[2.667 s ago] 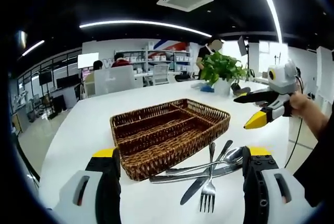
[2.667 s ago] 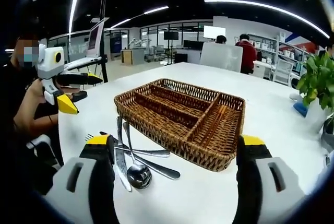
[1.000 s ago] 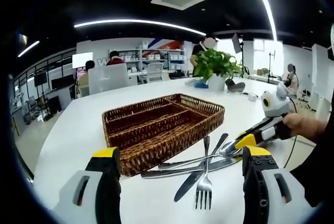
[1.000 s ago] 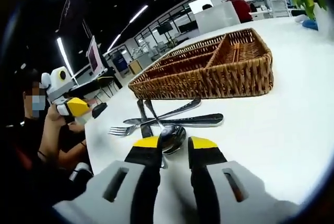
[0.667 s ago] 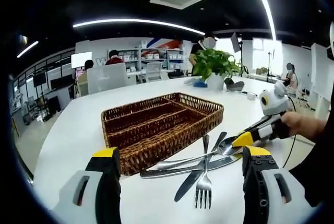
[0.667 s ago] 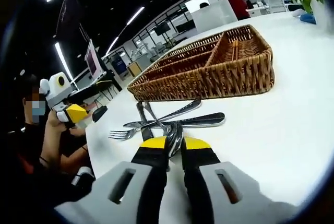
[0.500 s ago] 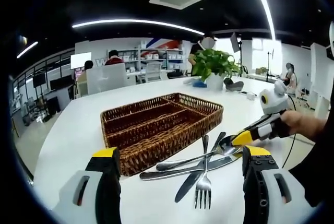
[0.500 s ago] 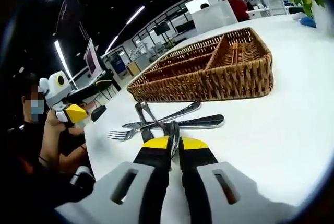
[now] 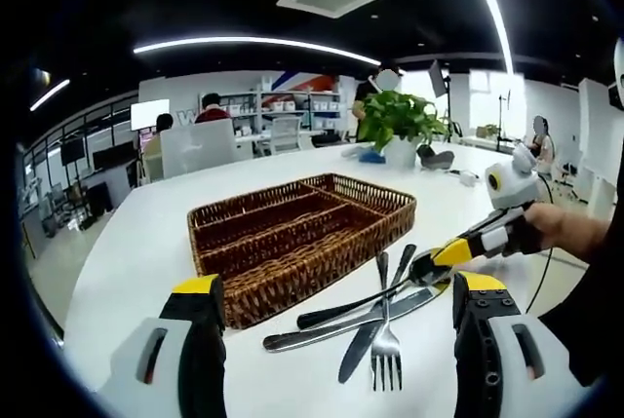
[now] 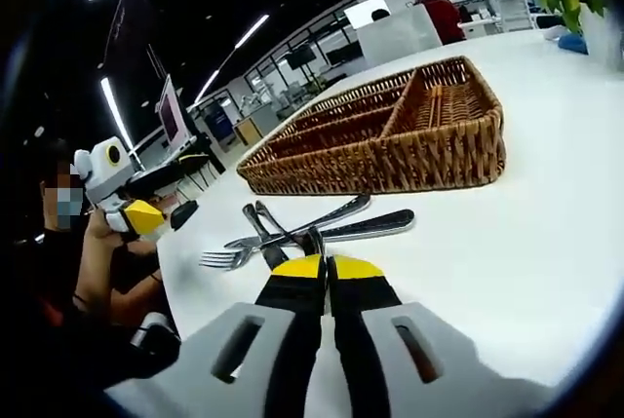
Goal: Arrange the knives, forks, and spoons in their matching storage slots by inserting each utensil handle-first until every utensil is classified and aligned in the correct compartment
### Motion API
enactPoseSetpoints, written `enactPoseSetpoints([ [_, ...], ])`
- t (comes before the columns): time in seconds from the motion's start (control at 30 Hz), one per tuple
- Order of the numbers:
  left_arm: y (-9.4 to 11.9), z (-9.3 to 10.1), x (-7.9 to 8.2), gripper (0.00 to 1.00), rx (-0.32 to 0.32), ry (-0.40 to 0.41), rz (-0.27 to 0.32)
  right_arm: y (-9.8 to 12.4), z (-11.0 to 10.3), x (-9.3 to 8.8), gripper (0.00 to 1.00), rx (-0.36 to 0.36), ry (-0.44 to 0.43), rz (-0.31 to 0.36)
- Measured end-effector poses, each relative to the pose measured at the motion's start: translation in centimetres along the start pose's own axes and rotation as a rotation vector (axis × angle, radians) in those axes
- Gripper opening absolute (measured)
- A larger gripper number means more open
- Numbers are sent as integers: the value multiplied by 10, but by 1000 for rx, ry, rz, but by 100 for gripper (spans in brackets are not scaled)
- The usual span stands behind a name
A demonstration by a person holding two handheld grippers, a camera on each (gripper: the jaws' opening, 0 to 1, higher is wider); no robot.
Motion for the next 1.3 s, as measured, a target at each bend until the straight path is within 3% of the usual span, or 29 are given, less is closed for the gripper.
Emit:
enactPoseSetpoints([
  [0.43,0,0,2,99,-3,-5,4,5,-1,19,0,-3,6,56],
  [1.3,-2,-10,10,99,4,-10,11,-8,-10,87,0,37,100,141],
])
Point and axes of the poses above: the point that each gripper's makers call its tool centre point, and the gripper's own axes: y roughly backward along the fingers, z roughly to its right, x roughly out of its top, the point moved 1 cm from there along y, roughly backward along the fingers, and after that the axes turned 6 degrees about z, right-handed, at the moved point
